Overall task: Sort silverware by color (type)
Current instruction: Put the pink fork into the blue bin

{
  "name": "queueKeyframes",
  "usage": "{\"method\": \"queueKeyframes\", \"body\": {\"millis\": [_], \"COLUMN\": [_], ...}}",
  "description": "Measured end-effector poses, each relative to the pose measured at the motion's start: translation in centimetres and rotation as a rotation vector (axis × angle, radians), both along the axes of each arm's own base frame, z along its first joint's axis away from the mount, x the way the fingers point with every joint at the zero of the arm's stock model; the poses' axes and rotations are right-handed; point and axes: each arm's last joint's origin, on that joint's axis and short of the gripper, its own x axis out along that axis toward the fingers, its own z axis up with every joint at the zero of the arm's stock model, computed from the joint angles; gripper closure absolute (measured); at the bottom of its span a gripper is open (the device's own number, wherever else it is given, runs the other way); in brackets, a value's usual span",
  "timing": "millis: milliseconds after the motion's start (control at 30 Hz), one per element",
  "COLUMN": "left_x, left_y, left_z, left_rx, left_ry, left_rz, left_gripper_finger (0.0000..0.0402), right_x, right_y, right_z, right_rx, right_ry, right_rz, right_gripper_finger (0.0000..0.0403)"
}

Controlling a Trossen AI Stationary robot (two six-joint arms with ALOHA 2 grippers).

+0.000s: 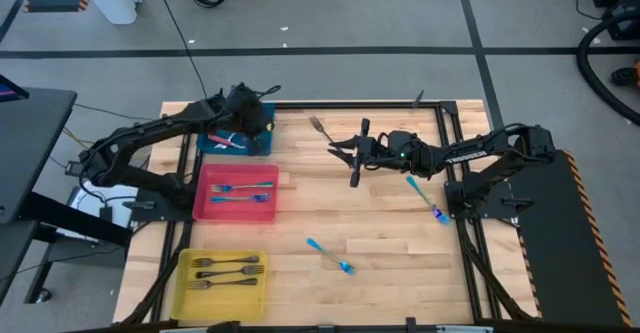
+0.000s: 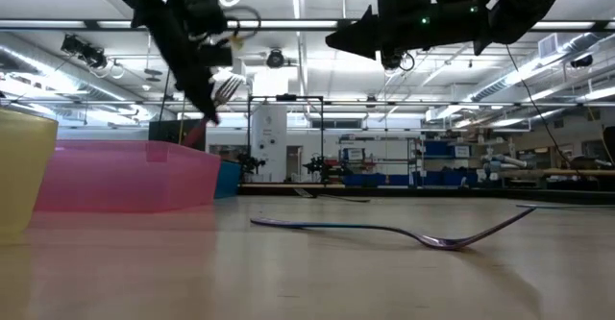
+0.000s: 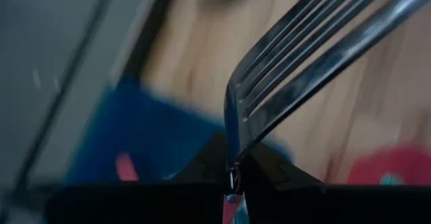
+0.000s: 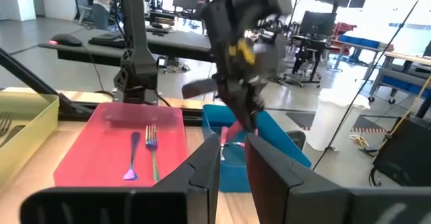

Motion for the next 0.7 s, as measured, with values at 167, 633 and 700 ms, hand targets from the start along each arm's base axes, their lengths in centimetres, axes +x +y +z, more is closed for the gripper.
{"method": "queueKeyframes", "body": {"millis": [167,633,700], "left_x": [-1.3,-2.1,-1.9], "left_y": [1.6,4.4,4.4], "left_z": [-1.6,-5.9,-6.1], "left_rx": [-0.018,-0.131,-0.129], "left_ry": [0.151,0.350,0.347], "left_rz": [0.145,0.191,0.189], "left_gripper_finger": [0.0373,0.0341,0.0332], "right_x": [0.0,0.0,0.0], "right_y": [0.0,0.0,0.0], "right_z": [0.0,-0.1,-0.2], "right_rx": [0.000,0.002,0.002], "right_ry": [0.000,0.014,0.018], "right_rz": [0.000,0.000,0.000], "right_gripper_finger": [0.0325,0.0325,0.0325]}}
